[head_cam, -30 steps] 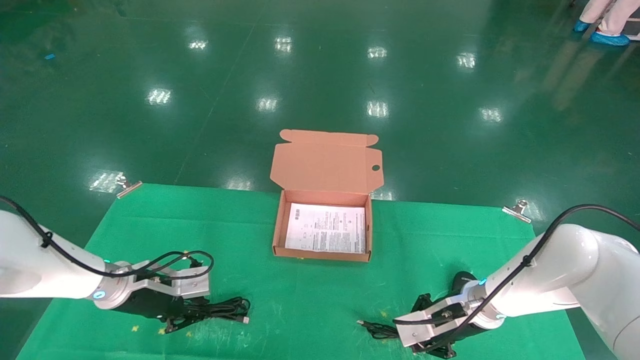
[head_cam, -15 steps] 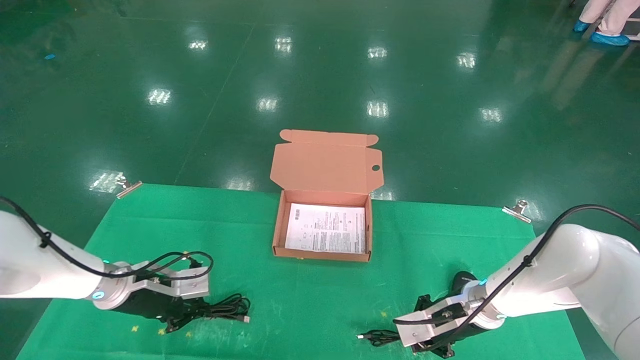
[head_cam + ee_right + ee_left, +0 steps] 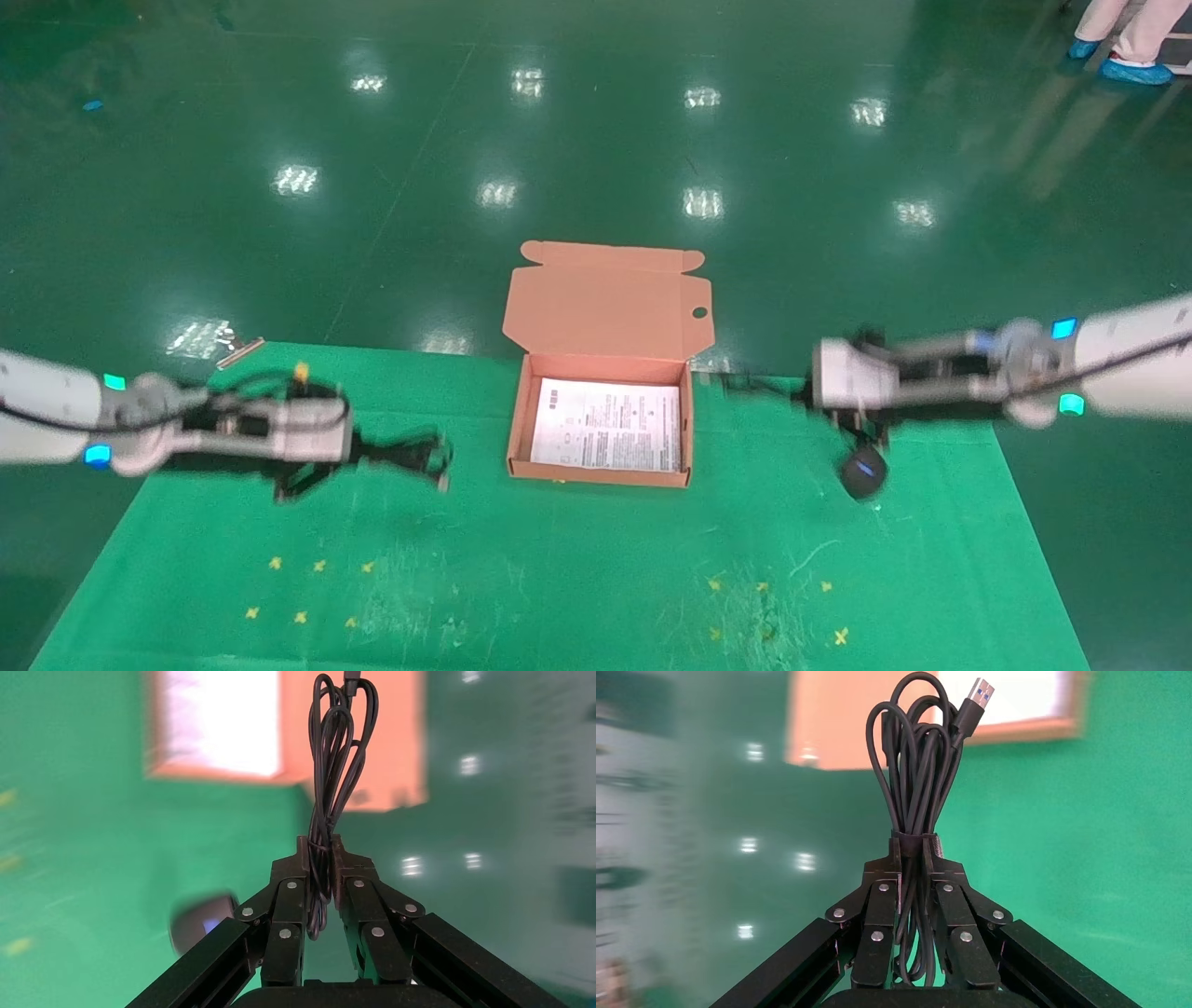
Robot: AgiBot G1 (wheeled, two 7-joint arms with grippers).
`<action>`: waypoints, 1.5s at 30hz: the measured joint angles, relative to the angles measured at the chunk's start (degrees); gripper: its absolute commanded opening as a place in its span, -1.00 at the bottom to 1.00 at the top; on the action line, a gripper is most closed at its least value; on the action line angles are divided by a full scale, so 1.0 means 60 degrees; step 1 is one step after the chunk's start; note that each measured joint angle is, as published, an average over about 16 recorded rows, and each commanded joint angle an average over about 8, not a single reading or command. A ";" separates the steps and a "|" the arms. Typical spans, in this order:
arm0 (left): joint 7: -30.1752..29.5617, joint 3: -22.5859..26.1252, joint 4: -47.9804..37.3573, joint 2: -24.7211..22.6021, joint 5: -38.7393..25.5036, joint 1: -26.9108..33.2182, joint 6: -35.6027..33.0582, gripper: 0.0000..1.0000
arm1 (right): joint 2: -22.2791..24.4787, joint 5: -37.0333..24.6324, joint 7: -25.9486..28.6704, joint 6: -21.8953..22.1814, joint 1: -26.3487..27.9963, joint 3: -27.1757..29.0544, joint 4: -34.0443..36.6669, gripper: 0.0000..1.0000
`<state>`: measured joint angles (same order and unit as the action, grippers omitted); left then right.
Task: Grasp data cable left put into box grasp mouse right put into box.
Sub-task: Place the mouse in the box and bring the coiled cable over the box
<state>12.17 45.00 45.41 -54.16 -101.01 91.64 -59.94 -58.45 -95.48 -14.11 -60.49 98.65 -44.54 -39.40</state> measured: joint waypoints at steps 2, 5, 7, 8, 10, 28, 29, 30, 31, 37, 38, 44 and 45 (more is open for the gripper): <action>-0.0254 -0.0033 0.0417 -0.0018 -0.0151 0.0106 0.0255 -1.00 | -0.0225 0.0104 -0.0012 0.0205 0.0239 0.0121 -0.0006 -1.00; -0.0612 -0.0069 0.0850 -0.0117 -0.0381 0.0258 0.0605 -1.00 | -0.0665 0.0272 -0.0141 0.0464 0.0577 0.0273 0.0157 -1.00; -0.0818 -0.0085 0.1030 -0.0217 -0.0542 0.0364 0.0821 -1.00 | -0.0994 0.0387 -0.0294 0.0619 0.0793 0.0361 0.0364 -1.00; -0.0910 -0.0089 0.1094 -0.0272 -0.0624 0.0417 0.0923 -1.00 | -0.1160 0.0438 -0.0385 0.0691 0.0896 0.0398 0.0490 -1.00; -0.1080 -0.0098 0.1188 -0.0387 -0.0790 0.0528 0.1125 -1.00 | -0.1491 0.0542 -0.0607 0.0845 0.1102 0.0475 0.0775 -1.00; -0.1770 -0.0161 0.1295 -0.0808 -0.1591 0.0991 0.2098 -1.00 | -0.2852 0.1140 -0.2212 0.1528 0.1905 0.0899 0.2658 -1.00; -0.1785 -0.0153 0.1307 -0.0796 -0.1616 0.0977 0.2105 -1.00 | -0.2865 0.1146 -0.2233 0.1532 0.1901 0.0899 0.2682 -1.00; -0.1802 -0.0144 0.1320 -0.0783 -0.1646 0.0962 0.2114 -1.00 | -0.2880 0.1153 -0.2258 0.1536 0.1896 0.0899 0.2710 -1.00; -0.1819 -0.0133 0.1327 -0.0766 -0.1674 0.0939 0.2110 -1.00 | -0.2884 0.1150 -0.2260 0.1535 0.1879 0.0892 0.2723 -1.00; -0.1990 -0.0031 0.1414 -0.0605 -0.1914 0.0766 0.2036 -1.00 | -0.2943 0.1131 -0.2307 0.1569 0.1746 0.0832 0.2767 -1.00; -0.2035 -0.0011 0.1437 -0.0567 -0.1965 0.0730 0.2016 -1.00 | -0.2957 0.1132 -0.2315 0.1578 0.1716 0.0819 0.2775 -1.00; -0.2389 0.0095 0.1630 -0.0307 -0.2295 0.0536 0.1865 -1.00 | -0.3071 0.1156 -0.2368 0.1660 0.1501 0.0711 0.2822 -1.00; -0.2457 0.0111 0.1672 -0.0260 -0.2353 0.0508 0.1834 -1.00 | -0.3092 0.1167 -0.2370 0.1677 0.1458 0.0685 0.2827 -1.00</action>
<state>-2.57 45.67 55.44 -55.72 -115.13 94.69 -48.93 -77.00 -88.48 -28.33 -50.43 107.40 -40.43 -22.44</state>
